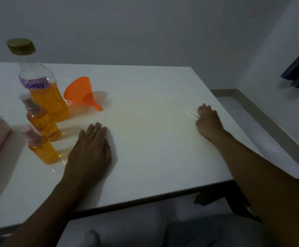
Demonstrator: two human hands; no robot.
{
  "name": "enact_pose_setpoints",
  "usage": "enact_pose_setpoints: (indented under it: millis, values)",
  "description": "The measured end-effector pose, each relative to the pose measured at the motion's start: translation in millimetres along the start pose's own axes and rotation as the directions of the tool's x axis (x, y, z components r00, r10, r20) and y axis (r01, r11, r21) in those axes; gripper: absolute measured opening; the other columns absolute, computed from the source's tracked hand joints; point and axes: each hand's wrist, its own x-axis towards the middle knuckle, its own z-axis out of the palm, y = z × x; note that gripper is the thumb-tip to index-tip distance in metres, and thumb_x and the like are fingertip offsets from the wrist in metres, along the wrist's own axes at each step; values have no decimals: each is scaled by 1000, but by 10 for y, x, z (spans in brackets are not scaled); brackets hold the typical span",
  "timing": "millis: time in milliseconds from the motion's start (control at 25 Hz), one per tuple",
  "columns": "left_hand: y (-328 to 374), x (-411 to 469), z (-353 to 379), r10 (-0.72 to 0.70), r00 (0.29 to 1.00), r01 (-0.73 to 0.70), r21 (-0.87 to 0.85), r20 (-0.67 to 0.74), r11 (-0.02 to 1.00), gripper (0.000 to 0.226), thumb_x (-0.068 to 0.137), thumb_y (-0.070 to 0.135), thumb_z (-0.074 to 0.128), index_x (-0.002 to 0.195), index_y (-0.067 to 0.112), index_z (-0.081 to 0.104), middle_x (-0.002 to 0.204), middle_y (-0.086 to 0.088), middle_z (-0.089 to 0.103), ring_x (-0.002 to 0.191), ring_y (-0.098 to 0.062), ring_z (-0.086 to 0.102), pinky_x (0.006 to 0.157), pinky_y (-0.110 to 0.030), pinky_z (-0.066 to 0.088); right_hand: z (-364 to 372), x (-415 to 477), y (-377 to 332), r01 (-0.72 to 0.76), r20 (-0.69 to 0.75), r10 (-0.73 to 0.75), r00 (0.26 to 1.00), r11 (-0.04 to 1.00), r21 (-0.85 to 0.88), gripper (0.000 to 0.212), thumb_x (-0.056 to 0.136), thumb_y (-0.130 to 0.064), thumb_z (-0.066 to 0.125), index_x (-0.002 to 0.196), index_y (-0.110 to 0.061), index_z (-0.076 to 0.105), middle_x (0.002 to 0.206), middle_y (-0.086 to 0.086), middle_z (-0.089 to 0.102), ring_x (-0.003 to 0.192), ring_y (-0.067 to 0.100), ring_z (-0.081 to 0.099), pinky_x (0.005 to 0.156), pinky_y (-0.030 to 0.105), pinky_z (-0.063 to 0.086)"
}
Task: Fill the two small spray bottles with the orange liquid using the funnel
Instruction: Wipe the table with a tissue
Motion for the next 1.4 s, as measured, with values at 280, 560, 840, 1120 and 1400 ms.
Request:
enact_pose_setpoints:
  millis: [280,560,840,1120,1400]
  values:
    - [9,-7,-47,-48,999,49,-41,11,998,63,94,38,21,147,7,32,155,-14,31,146,-23,23,118,-38,15,599,-356,-1685,554,134,-581,803,811,189,63,87,13,37,147,-4,42,166,8,22,155,24,11,124,36,4]
    - [45,-42,-81,-58,998,59,-55,5,997,60,94,36,23,144,4,35,151,-19,36,143,-29,30,117,-45,23,378,-434,-1158,723,149,-761,631,647,241,51,96,12,43,141,-8,55,153,5,45,145,14,37,124,25,18]
    - [52,-36,-82,-68,998,68,-34,9,997,61,94,35,23,144,3,36,152,-18,35,144,-27,28,118,-42,20,308,149,-969,272,15,-271,962,962,-34,50,97,-3,32,141,-11,52,147,16,50,137,37,45,115,38,35]
    - [6,-32,-80,-44,999,44,-15,8,999,63,94,37,19,144,4,37,152,-16,35,144,-24,27,119,-39,18,460,-965,-1621,721,195,-715,672,691,49,76,92,7,38,157,-30,27,168,-8,16,152,17,22,123,45,20]
    - [-13,-50,-57,-1,1000,1,-11,18,1000,64,93,34,15,145,1,34,153,-19,32,145,-28,24,120,-43,16,268,-1053,-396,843,240,-858,454,501,196,82,82,23,39,152,-19,34,162,4,32,152,24,26,124,43,16]
